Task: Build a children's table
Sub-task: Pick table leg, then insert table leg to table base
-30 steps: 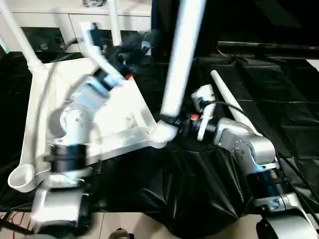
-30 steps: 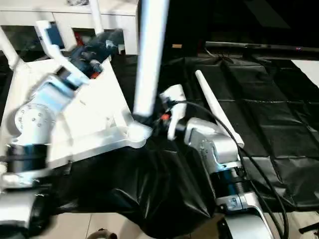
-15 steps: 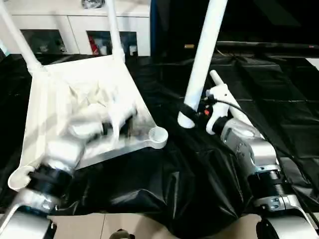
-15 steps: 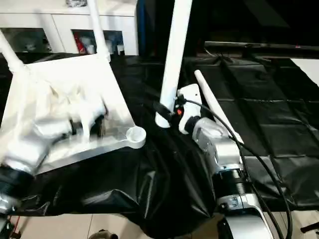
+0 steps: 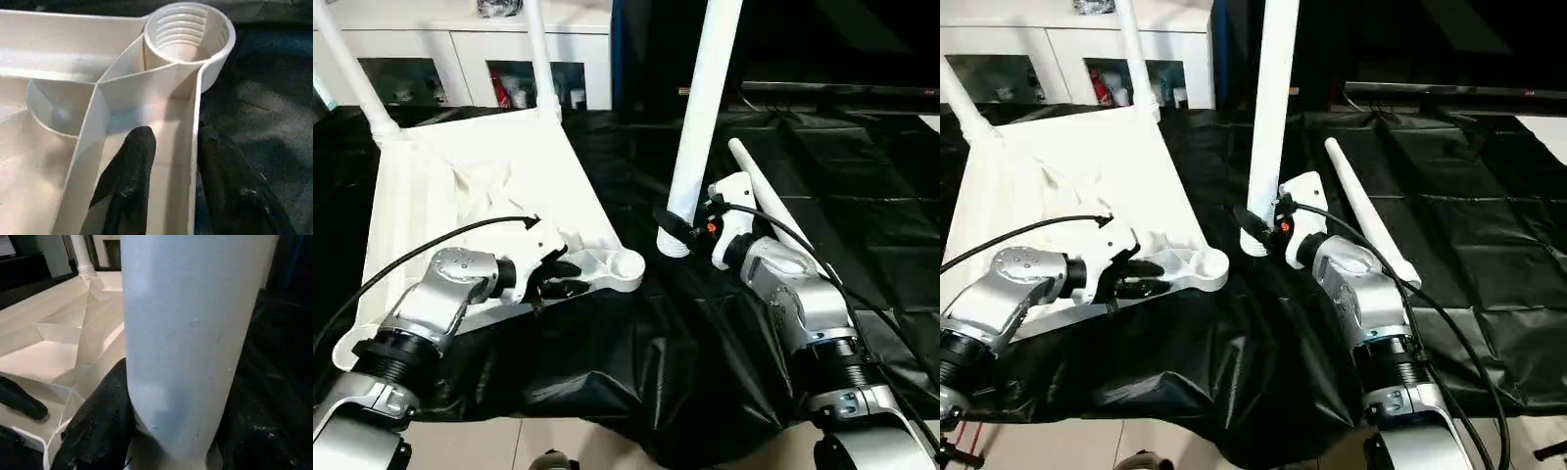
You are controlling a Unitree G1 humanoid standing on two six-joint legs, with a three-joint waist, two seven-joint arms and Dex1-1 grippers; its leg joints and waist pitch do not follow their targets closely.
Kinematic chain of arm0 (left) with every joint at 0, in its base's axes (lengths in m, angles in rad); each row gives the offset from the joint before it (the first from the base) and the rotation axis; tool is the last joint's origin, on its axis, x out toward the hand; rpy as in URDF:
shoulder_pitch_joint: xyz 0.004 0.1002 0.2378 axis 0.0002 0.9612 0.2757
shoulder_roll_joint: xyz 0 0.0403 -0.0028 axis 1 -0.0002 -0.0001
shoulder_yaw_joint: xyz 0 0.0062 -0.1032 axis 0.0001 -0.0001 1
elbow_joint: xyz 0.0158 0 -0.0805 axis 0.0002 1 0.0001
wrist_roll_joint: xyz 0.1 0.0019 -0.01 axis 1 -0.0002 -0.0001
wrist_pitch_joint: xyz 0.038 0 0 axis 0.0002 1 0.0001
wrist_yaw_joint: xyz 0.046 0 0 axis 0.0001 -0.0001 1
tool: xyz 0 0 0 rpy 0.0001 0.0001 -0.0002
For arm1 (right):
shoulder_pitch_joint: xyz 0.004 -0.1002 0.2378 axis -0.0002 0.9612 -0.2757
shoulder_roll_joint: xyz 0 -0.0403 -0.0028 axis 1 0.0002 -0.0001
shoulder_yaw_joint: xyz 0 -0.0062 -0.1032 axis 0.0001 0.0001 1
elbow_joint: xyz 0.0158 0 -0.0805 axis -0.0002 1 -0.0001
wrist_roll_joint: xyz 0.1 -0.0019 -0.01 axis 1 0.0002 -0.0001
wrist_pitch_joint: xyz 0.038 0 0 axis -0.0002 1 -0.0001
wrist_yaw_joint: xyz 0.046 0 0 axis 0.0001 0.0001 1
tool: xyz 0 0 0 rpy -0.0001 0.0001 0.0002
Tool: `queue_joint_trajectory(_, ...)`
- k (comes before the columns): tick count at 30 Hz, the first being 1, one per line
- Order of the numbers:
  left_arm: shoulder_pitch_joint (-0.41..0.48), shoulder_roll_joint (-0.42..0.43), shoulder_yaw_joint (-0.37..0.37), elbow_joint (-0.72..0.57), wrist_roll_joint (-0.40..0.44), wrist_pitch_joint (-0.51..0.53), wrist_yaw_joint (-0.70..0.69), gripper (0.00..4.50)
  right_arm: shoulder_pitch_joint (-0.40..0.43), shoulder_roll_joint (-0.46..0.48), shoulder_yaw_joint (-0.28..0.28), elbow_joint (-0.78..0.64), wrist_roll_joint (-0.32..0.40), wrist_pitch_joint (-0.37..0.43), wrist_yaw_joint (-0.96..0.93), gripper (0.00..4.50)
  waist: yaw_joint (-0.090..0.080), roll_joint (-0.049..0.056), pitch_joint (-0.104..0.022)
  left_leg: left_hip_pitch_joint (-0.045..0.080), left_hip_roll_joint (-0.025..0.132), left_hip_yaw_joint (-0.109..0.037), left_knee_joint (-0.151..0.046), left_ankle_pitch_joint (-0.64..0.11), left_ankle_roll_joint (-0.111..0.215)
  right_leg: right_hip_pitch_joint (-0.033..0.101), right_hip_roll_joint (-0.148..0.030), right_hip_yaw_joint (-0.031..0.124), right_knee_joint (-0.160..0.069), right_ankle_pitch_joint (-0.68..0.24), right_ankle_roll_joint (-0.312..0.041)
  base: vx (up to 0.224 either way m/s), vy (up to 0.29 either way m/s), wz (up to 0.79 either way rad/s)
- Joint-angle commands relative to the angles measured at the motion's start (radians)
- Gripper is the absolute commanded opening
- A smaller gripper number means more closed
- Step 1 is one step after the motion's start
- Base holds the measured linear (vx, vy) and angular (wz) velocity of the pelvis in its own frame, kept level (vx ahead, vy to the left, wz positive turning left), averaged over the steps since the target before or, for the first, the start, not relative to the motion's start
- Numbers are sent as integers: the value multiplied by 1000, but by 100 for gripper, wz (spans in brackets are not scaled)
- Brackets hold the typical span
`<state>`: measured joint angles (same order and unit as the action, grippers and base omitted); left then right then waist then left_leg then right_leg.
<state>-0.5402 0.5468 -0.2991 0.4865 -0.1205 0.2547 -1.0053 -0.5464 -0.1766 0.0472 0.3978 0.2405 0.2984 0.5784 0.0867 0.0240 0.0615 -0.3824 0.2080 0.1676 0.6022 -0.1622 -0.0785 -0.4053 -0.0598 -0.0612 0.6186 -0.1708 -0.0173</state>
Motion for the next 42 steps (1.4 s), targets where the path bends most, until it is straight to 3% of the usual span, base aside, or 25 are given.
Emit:
queue_joint_trajectory(1,-4,16,8,29,20,-22,-14,129,-4,-2,-2,-2,-8,-16,14,191,-4,18,-81,23,13,-4,-71,-250,-36,50,-66,43,-66,-176,-198,0,0,0)
queue_joint_trajectory(16,10,7,44,22,-12,-40,-61,3,-8,-9,4,3,-5,-20,44,191,-3,16,-80,24,15,-4,-73,-259,-34,50,-67,43,-66,-185,-202,0,0,0)
queue_joint_trajectory(22,36,-8,48,-27,-29,-31,-80,0,-2,-13,27,-30,24,22,124,191,-7,15,-82,21,16,-3,-71,-230,-19,53,-67,43,-61,-133,-216,0,0,0)
queue_joint_trajectory(30,68,-79,13,-99,-27,-26,-49,0,-3,-8,58,-30,18,34,164,191,-2,11,-79,23,19,-2,-72,-236,-17,51,-69,44,-65,-171,-212,0,0,0)
queue_joint_trajectory(33,80,-103,4,-121,-19,-23,-36,0,-8,-5,64,-24,14,41,177,191,-1,6,-78,21,17,0,-71,-229,-7,50,-69,45,-68,-197,-202,0,0,0)
queue_joint_trajectory(37,86,-123,-3,-135,-6,-23,-17,0,-13,-6,81,-10,2,51,194,191,0,8,-77,20,15,0,-71,-231,-2,48,-70,45,-75,-262,-176,0,0,0)
queue_joint_trajectory(42,94,-129,-7,-152,15,-18,-13,0,-9,-12,117,4,-25,54,214,191,0,7,-79,18,16,-1,-72,-219,1,47,-70,44,-75,-269,-163,0,0,0)
